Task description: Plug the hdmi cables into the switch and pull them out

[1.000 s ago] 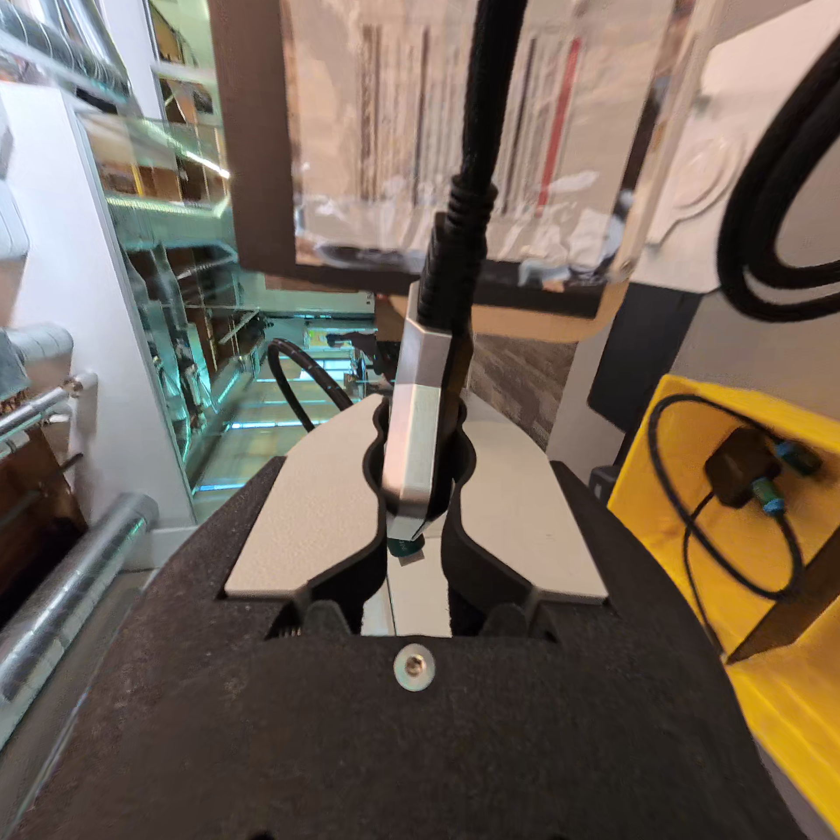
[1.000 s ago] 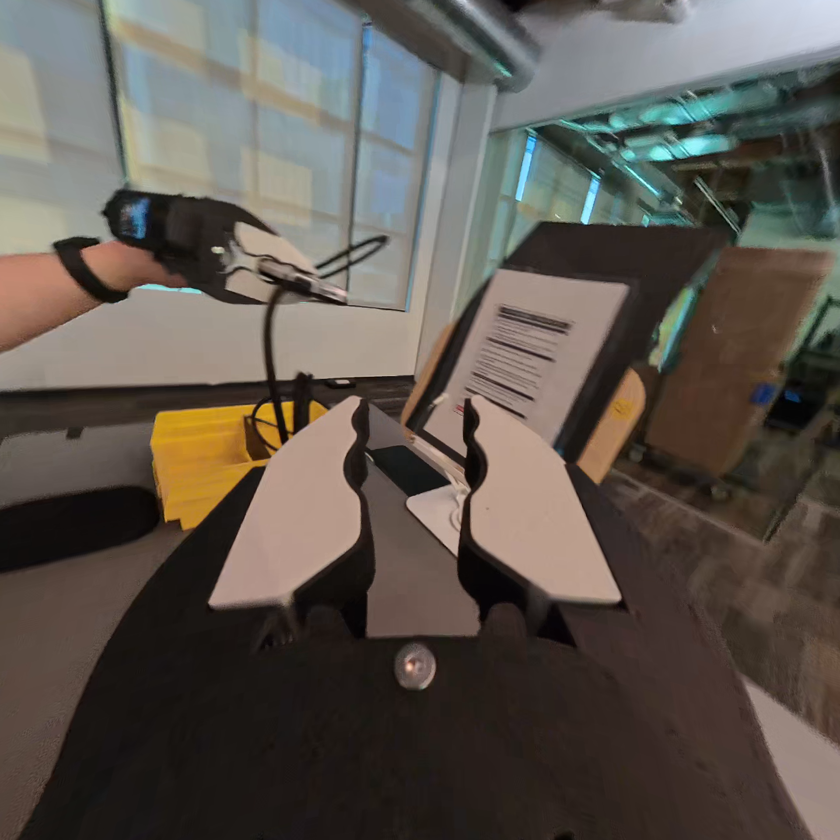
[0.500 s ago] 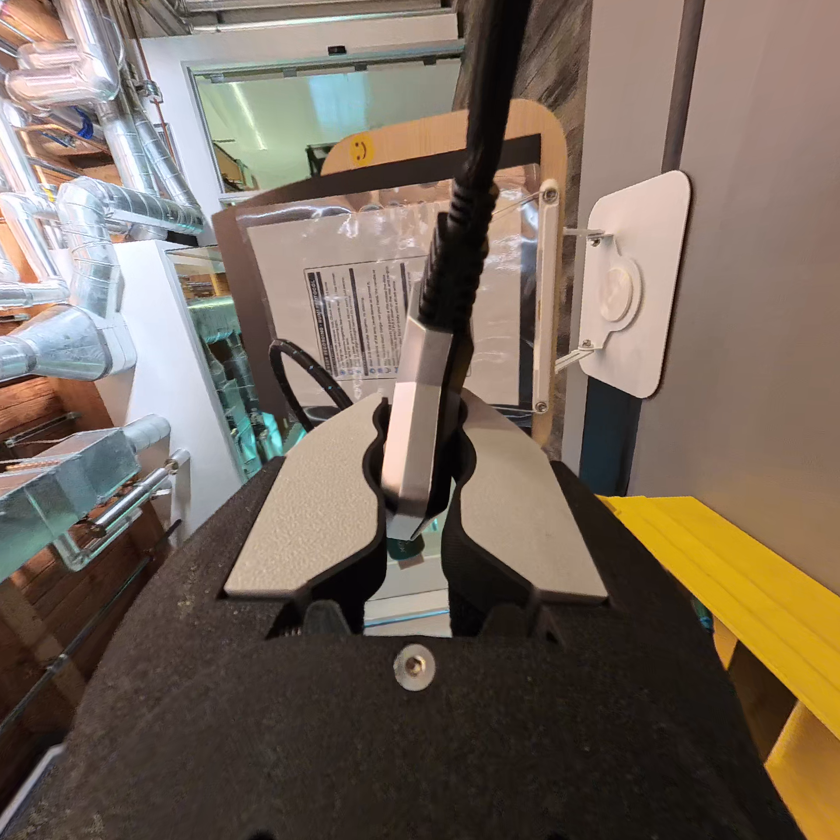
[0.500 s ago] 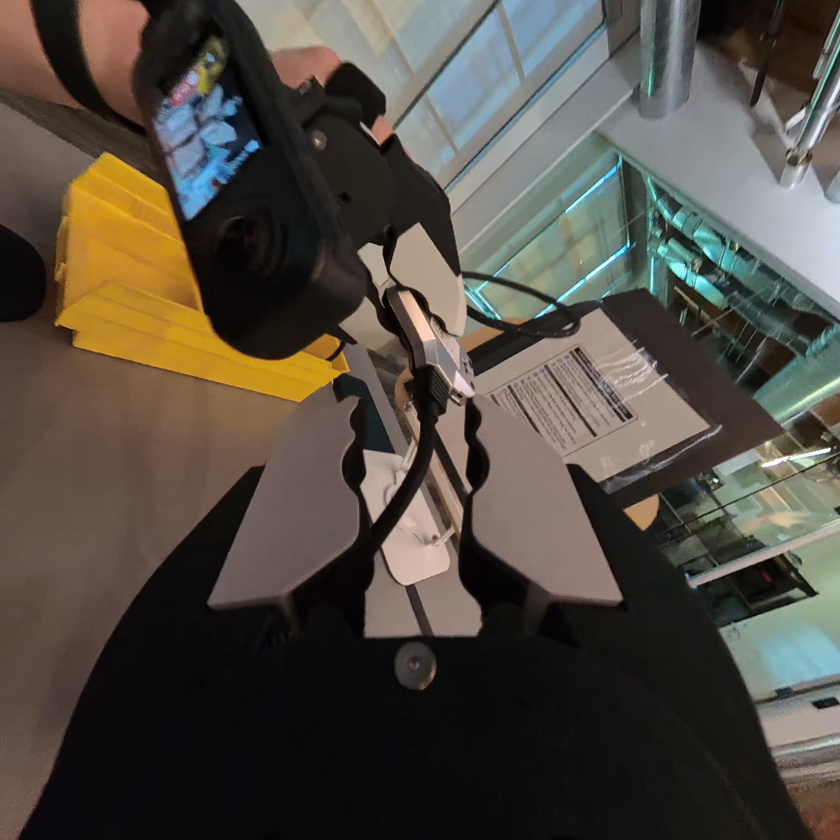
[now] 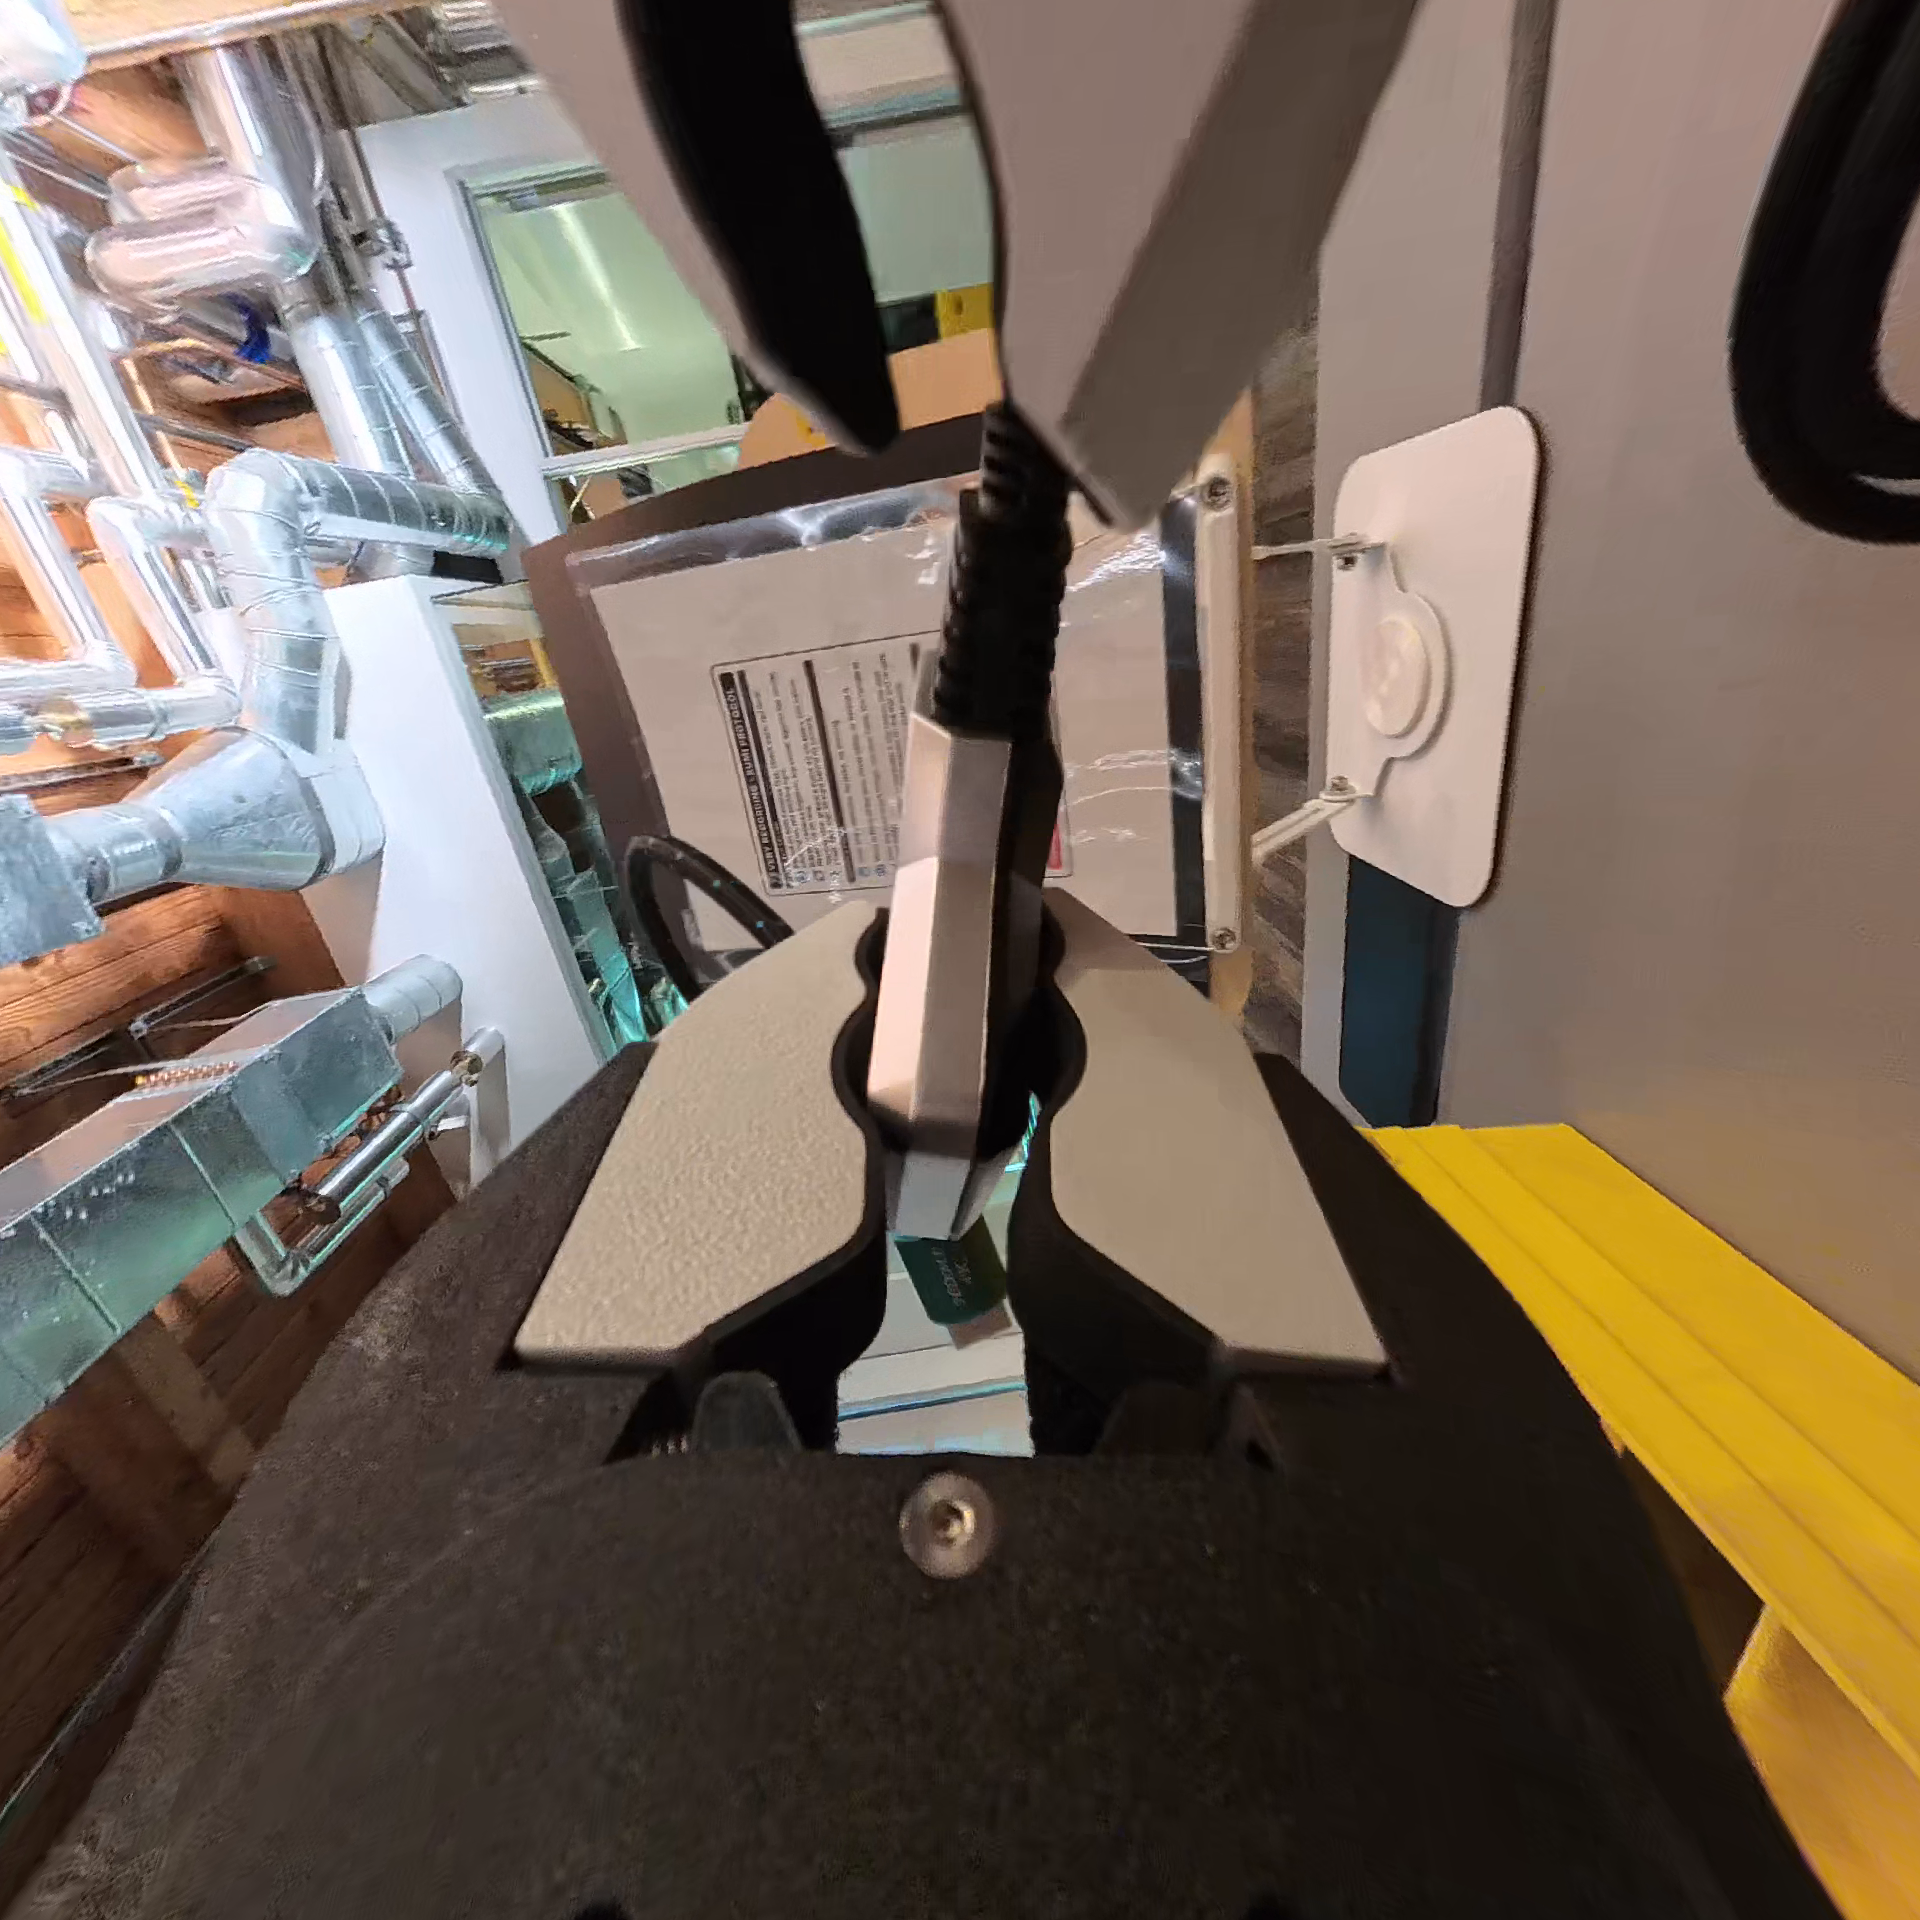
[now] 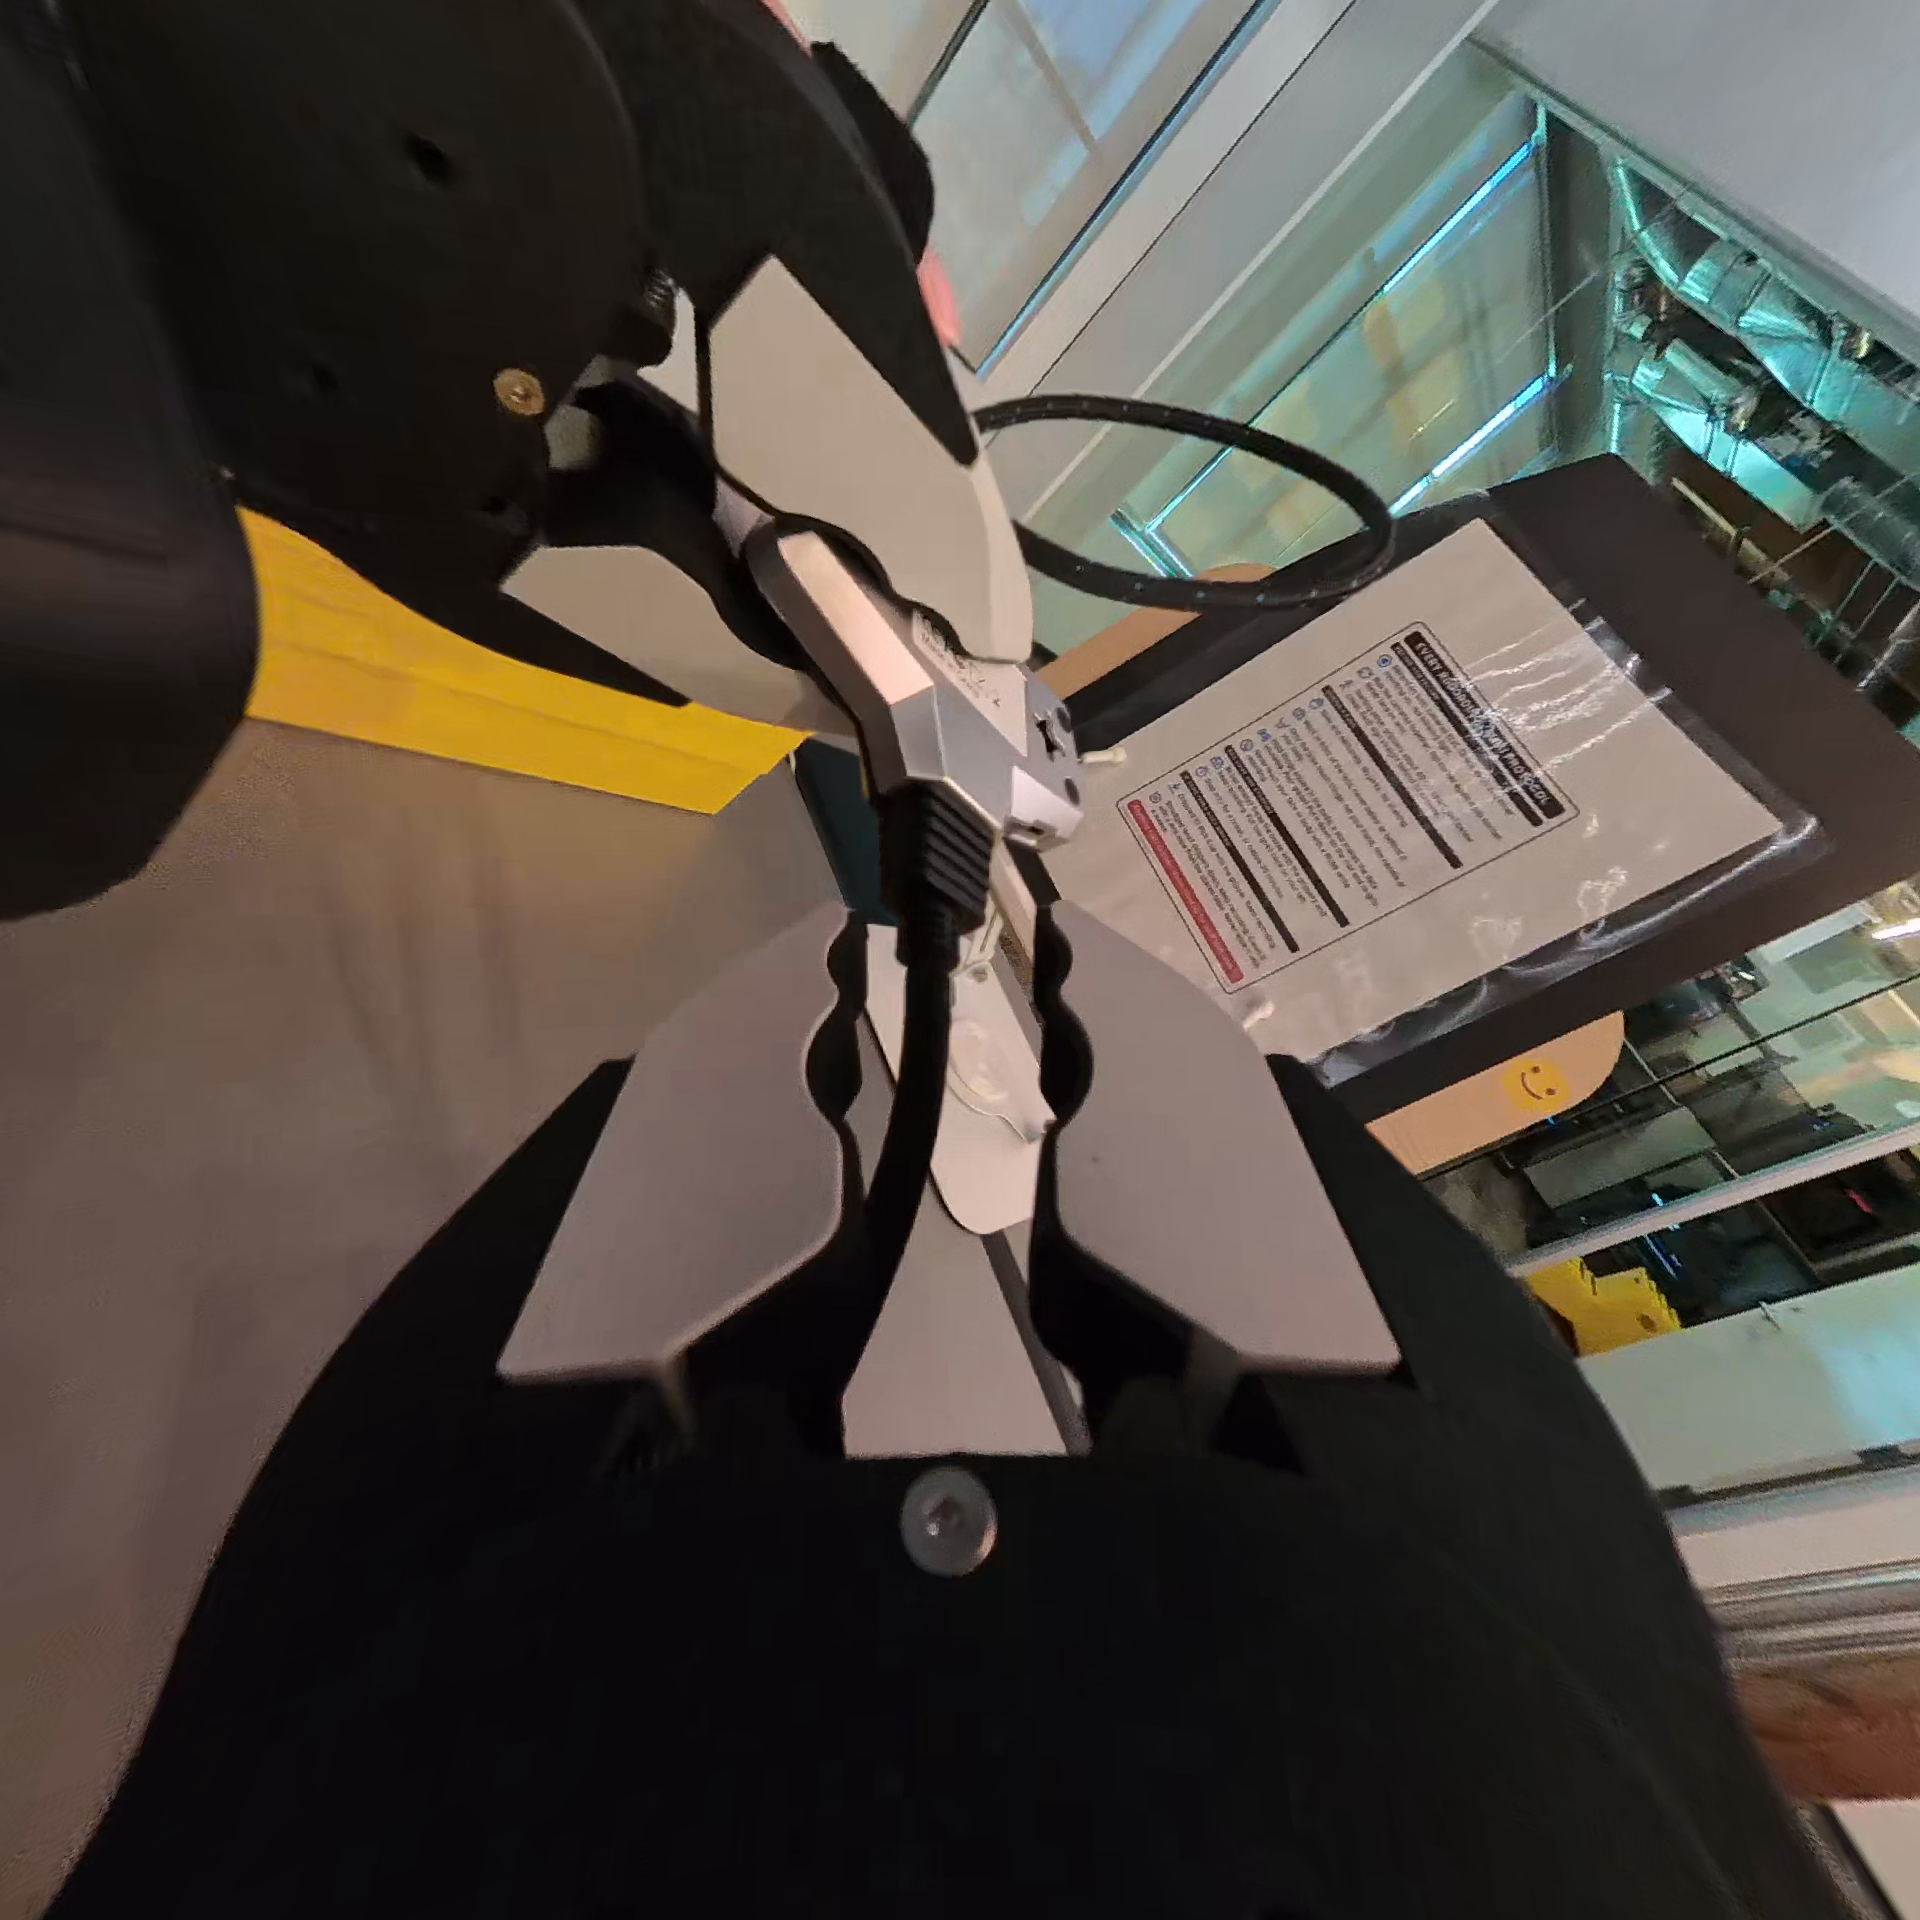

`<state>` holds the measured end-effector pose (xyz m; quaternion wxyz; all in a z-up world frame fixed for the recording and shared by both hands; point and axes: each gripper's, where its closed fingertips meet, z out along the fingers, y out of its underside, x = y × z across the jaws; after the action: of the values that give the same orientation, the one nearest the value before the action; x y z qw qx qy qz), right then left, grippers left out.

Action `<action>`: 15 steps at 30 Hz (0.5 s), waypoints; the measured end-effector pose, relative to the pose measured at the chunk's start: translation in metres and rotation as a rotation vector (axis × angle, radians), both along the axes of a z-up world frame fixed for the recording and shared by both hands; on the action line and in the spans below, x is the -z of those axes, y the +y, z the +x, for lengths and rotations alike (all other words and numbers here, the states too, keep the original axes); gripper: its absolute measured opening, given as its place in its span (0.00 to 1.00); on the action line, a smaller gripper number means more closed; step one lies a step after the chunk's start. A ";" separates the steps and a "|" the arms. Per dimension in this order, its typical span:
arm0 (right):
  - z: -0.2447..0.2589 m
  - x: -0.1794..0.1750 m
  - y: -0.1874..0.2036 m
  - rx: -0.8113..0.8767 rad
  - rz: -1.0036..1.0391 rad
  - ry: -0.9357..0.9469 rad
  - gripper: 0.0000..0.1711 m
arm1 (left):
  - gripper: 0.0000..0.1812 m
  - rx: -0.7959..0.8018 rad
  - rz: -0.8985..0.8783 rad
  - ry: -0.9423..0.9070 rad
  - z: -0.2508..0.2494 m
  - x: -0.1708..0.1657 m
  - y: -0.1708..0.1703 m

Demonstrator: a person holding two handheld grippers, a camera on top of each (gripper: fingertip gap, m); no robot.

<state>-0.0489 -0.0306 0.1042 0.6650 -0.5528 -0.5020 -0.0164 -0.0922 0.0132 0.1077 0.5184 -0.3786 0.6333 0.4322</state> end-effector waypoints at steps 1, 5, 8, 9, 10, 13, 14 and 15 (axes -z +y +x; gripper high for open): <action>-0.001 0.002 -0.001 -0.005 0.003 -0.021 0.19 | 0.12 -0.009 -0.005 0.008 0.001 0.002 -0.003; -0.005 0.010 -0.001 -0.005 0.011 -0.086 0.18 | 0.12 -0.007 -0.026 0.019 0.008 0.003 -0.014; -0.007 0.014 0.003 0.022 0.040 -0.116 0.17 | 0.12 -0.007 -0.083 0.034 0.014 0.009 -0.022; -0.006 0.013 0.003 0.034 0.070 -0.129 0.15 | 0.12 -0.016 -0.074 0.046 0.015 0.009 -0.023; -0.005 0.011 0.004 0.050 0.105 -0.148 0.15 | 0.12 -0.018 -0.053 0.052 0.016 0.007 -0.024; -0.003 0.005 0.002 0.082 0.171 -0.171 0.14 | 0.12 -0.007 -0.027 0.052 0.017 0.002 -0.026; -0.003 0.004 0.002 0.082 0.169 -0.168 0.14 | 0.13 -0.002 -0.032 0.049 0.017 0.001 -0.027; -0.004 0.004 0.001 0.076 0.170 -0.166 0.13 | 0.13 0.005 -0.036 0.043 0.016 0.001 -0.029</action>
<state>-0.0528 -0.0299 0.1002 0.6646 -0.5096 -0.5308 -0.1297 -0.0757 -0.0154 0.1069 0.4988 -0.3767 0.6530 0.4276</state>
